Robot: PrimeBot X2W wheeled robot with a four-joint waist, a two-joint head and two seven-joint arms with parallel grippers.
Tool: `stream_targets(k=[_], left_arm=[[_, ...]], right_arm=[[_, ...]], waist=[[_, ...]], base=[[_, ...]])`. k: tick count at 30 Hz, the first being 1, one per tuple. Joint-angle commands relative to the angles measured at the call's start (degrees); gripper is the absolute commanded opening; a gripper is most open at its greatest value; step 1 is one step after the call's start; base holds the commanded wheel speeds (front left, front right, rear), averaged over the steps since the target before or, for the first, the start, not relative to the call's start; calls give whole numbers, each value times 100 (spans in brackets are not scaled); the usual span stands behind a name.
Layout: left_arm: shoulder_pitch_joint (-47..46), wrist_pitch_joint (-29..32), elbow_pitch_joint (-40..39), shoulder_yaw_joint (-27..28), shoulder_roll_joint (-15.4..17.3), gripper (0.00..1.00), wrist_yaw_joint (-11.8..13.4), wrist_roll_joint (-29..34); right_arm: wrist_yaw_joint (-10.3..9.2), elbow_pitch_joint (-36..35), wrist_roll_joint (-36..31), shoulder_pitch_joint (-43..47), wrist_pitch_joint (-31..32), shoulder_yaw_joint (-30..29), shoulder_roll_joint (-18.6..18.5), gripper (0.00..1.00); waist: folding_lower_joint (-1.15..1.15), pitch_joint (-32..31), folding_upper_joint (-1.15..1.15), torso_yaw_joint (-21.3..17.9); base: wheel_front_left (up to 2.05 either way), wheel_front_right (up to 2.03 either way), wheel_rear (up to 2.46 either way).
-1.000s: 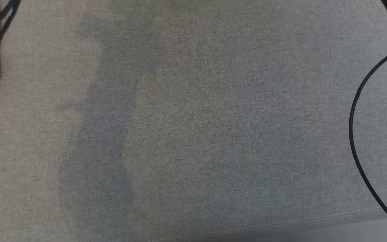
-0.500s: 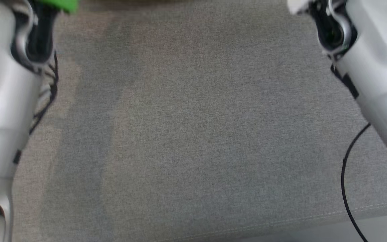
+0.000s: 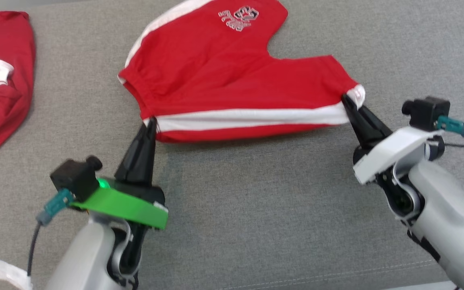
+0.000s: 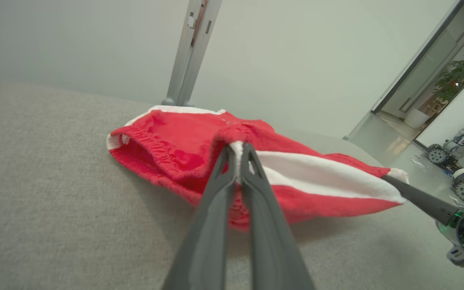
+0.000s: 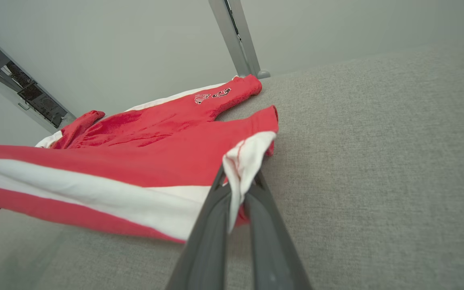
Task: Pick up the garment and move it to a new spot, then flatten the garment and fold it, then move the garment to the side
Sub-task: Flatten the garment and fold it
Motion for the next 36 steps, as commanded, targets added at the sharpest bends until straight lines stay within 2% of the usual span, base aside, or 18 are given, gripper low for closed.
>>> stream_targets(k=[1, 10, 19, 23, 29, 36], left_arm=[[296, -16, -78, 2, -39, 0, -9, 122], [1596, -15, -61, 58, -296, 0, -77, 428], [2073, -11, -14, 75, -435, 0, -165, 629], [2003, -11, -20, 48, -465, 0, -196, 701], [1620, -11, -44, -23, -456, 0, -238, 837], [838, -11, 15, -65, -532, 0, -249, 789]], right_arm=[[0, -106, -48, 368, -24, -122, -50, 0], [0, -865, -301, 2280, -25, -850, 29, 0], [-1, -1619, -624, 3675, 221, -1829, 270, 0], [0, -1935, -978, 3714, 415, -2140, 419, 0], [0, -2229, -1419, 3267, 812, -2492, 555, 0], [0, -2077, -1672, 2316, 1343, -2729, 631, 0]], waist=[[0, -269, 0, 99], [0, -692, 0, 180], [0, -866, 0, 247], [0, -906, 0, 255], [0, -870, 0, 351], [0, -582, 0, 587]], base=[[0, 0, 0], [0, 0, 0], [0, 0, 0], [0, 0, 0], [0, 0, 0], [0, 0, 0]])
